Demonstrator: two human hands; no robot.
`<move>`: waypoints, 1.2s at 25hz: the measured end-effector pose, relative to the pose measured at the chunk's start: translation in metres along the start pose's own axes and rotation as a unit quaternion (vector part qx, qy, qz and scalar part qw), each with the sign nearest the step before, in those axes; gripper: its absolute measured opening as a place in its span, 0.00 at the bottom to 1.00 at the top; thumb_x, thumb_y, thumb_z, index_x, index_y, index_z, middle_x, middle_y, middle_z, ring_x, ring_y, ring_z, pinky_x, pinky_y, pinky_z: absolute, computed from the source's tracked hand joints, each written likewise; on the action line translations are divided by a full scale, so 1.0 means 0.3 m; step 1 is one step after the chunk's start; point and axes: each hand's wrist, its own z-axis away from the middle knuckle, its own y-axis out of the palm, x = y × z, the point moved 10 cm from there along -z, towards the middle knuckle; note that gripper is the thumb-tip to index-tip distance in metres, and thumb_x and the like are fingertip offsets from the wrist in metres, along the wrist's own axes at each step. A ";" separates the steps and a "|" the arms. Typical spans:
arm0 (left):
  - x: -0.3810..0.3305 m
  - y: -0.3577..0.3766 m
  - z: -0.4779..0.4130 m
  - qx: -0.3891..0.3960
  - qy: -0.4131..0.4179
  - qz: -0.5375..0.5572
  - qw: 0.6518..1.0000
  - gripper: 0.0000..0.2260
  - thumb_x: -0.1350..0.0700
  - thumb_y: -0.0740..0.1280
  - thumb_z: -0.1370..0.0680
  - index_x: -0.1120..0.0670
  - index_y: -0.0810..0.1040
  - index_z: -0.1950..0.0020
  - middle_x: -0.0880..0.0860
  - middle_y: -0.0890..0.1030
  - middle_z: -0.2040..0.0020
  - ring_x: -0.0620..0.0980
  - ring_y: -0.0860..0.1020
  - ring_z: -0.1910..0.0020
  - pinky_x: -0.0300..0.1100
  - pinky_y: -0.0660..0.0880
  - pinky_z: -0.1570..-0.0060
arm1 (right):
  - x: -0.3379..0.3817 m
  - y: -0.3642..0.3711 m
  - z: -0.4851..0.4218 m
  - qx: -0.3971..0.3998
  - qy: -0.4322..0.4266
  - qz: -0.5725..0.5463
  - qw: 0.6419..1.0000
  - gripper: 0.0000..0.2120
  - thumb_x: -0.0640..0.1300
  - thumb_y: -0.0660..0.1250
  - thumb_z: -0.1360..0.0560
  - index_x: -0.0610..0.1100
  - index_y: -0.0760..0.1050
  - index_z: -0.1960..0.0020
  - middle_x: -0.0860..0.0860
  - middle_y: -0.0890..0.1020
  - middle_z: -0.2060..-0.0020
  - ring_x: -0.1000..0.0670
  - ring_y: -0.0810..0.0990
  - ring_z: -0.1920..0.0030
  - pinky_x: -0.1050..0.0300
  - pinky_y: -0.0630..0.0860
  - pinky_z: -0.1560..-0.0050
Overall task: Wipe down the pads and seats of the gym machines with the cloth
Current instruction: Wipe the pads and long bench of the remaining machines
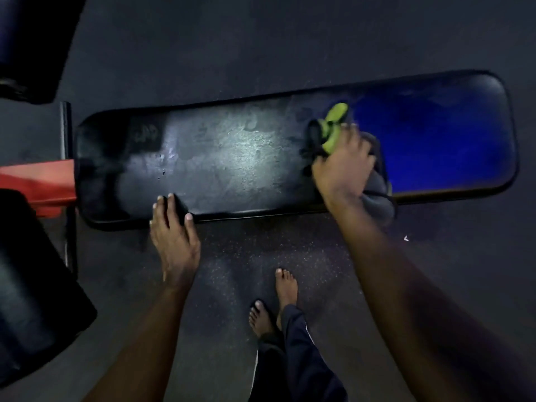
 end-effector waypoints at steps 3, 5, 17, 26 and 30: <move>0.023 -0.022 0.005 0.001 0.013 0.002 1.000 0.23 0.51 0.54 0.16 0.57 0.63 0.22 0.60 0.64 0.22 0.60 0.60 0.23 0.55 0.59 0.25 | 0.357 0.143 0.213 0.100 -0.173 0.021 0.980 0.46 0.57 0.71 0.27 0.41 0.53 0.18 0.42 0.57 0.19 0.39 0.60 0.23 0.42 0.62 0.27; 0.019 -0.030 -0.008 0.000 0.019 0.011 1.000 0.22 0.51 0.56 0.16 0.56 0.65 0.22 0.59 0.65 0.23 0.60 0.62 0.24 0.56 0.60 0.26 | 0.407 0.197 0.270 0.145 -0.227 0.037 0.962 0.48 0.57 0.70 0.26 0.43 0.47 0.17 0.45 0.52 0.18 0.41 0.54 0.20 0.41 0.56 0.22; 0.206 -0.077 -0.019 -0.033 -0.064 0.028 0.997 0.38 0.38 0.62 0.20 0.59 0.55 0.19 0.58 0.55 0.19 0.56 0.52 0.19 0.50 0.48 0.22 | 0.497 0.183 0.188 0.080 -0.210 0.019 0.974 0.41 0.53 0.67 0.23 0.44 0.52 0.17 0.45 0.55 0.18 0.41 0.57 0.20 0.44 0.59 0.22; 0.386 -0.128 -0.017 -0.082 -0.129 0.050 0.987 0.39 0.38 0.62 0.21 0.62 0.57 0.20 0.60 0.57 0.19 0.58 0.55 0.20 0.50 0.52 0.23 | 0.840 0.256 0.122 0.061 -0.275 0.028 0.959 0.38 0.52 0.66 0.23 0.43 0.56 0.18 0.43 0.59 0.19 0.41 0.60 0.21 0.43 0.60 0.22; 0.416 -0.137 -0.020 -0.107 -0.083 0.075 0.988 0.34 0.44 0.66 0.20 0.60 0.60 0.20 0.58 0.59 0.20 0.57 0.58 0.21 0.37 0.47 0.24 | 1.054 0.339 0.298 0.106 -0.440 0.083 0.888 0.39 0.53 0.67 0.25 0.44 0.56 0.19 0.44 0.59 0.19 0.42 0.60 0.21 0.45 0.60 0.23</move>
